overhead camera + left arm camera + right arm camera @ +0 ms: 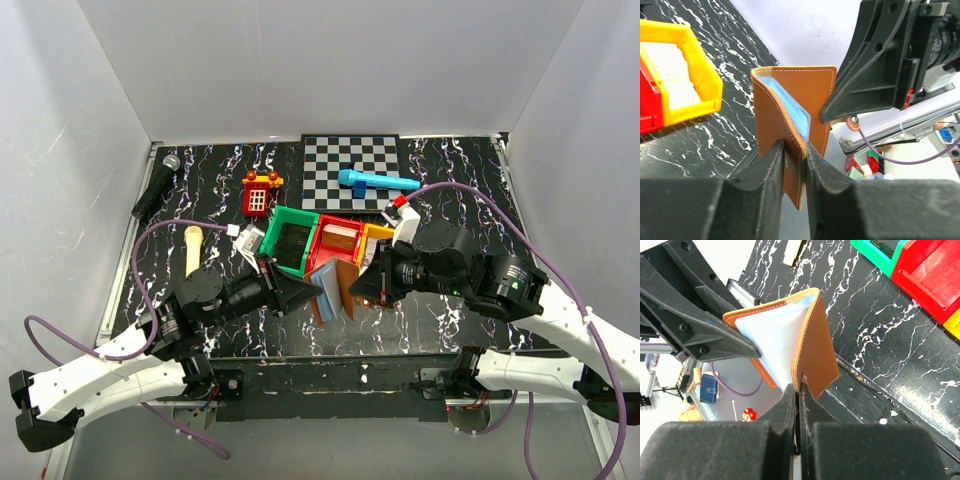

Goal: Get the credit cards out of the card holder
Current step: Open the credit card from the card holder.

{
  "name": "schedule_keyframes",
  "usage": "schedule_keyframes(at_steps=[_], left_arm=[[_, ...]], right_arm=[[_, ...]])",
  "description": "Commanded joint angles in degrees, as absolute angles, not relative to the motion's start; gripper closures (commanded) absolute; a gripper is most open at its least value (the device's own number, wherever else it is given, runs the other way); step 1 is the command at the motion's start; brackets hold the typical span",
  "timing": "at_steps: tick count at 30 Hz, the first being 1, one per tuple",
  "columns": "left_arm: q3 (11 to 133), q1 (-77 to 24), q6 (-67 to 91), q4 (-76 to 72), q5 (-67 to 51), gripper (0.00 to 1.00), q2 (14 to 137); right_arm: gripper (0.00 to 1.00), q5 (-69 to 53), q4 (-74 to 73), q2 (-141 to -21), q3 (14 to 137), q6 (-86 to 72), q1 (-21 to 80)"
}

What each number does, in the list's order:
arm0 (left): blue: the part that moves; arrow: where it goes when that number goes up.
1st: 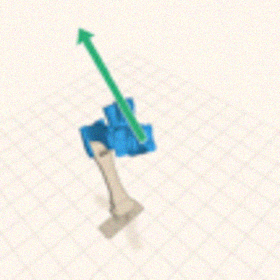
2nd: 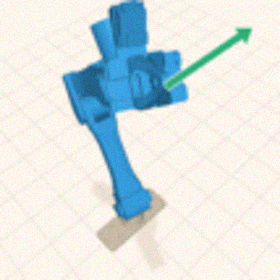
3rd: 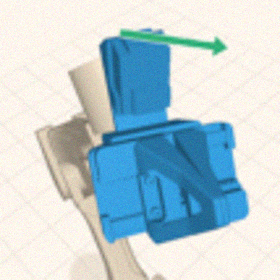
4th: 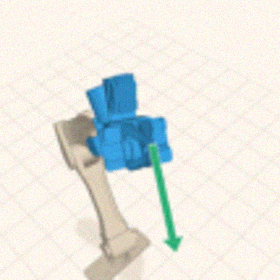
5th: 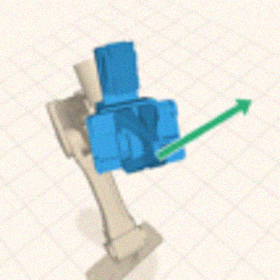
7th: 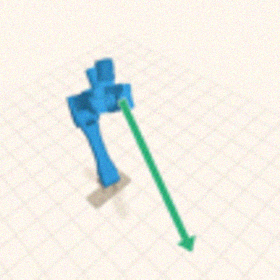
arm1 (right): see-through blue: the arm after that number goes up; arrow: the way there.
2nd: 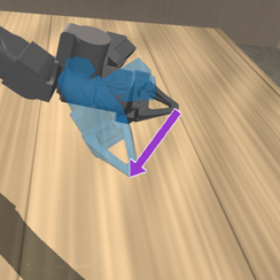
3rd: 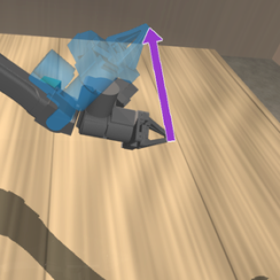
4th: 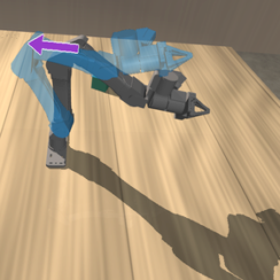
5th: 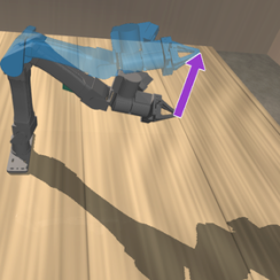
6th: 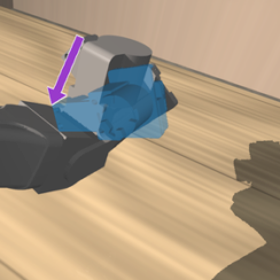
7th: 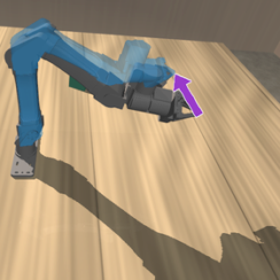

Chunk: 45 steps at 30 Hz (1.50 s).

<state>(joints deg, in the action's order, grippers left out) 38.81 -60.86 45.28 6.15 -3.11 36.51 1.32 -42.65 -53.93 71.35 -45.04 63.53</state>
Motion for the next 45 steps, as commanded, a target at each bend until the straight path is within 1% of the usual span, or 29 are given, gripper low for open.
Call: schedule_keyframes(at_steps=[1,5,8,10,13,15,17,23,24,26,28,36,39,43,45], left_arm=[[38.3,-61.1,44.7,6.0,-3.3,0.85,35.5],[38.4,-61.1,44.7,6.1,-3.5,0.91,35.6],[38.8,-61.1,45.0,6.2,-3.6,1.00,35.7],[40.5,-61.1,45.5,7.9,-3.3,1.00,36.7],[45.9,-61.1,46.2,14.8,-2.4,1.00,40.3],[49.9,-61.1,46.5,19.8,-1.9,1.00,43.6],[53.7,-61.1,47.0,24.1,-1.8,1.00,46.3],[59.4,-61.3,48.7,30.4,-0.9,1.00,49.0],[60.4,-61.3,48.7,31.8,1.5,1.00,49.5],[62.3,-61.3,49.7,34.6,2.6,1.00,50.4],[64.3,-61.3,50.7,37.3,3.6,1.00,51.7],[70.8,-61.9,51.1,43.9,6.1,1.00,55.4],[72.3,-62.0,51.4,47.2,8.3,1.00,56.2],[73.7,-62.0,51.2,50.5,10.6,1.00,57.4],[74.3,-62.0,51.4,51.3,11.1,1.00,58.0]], right_arm=[[0.99,0.4,-38.1,-53.0,70.8,-45.7,62.9],[0.99,0.4,-37.7,-53.0,70.5,-45.7,62.8],[0.99,0.4,-37.8,-53.1,70.1,-45.6,62.7],[0.99,-1.7,-37.6,-53.4,69.7,-45.3,62.7],[0.65,-2.5,-36.7,-53.8,69.0,-44.9,62.7],[0.52,-2.6,-36.0,-54.1,68.7,-44.6,62.6],[0.45,-2.5,-36.0,-54.5,68.8,-44.4,62.5],[0.43,-1.3,-35.1,-54.1,67.6,-44.5,62.2],[0.42,-1.5,-34.5,-53.7,66.9,-44.6,62.0],[0.37,-2.3,-33.4,-52.7,66.1,-44.8,61.3],[0.36,-2.3,-33.9,-52.9,66.3,-44.8,60.8],[0.37,-1.2,-33.0,-54.6,65.5,-45.6,60.6],[0.39,1.7,-34.7,-53.8,65.7,-45.6,60.4],[0.32,0.4,-31.6,-52.3,64.5,-44.8,59.9],[0.31,-1.9,-31.6,-53.8,65.3,-44.6,59.9]])
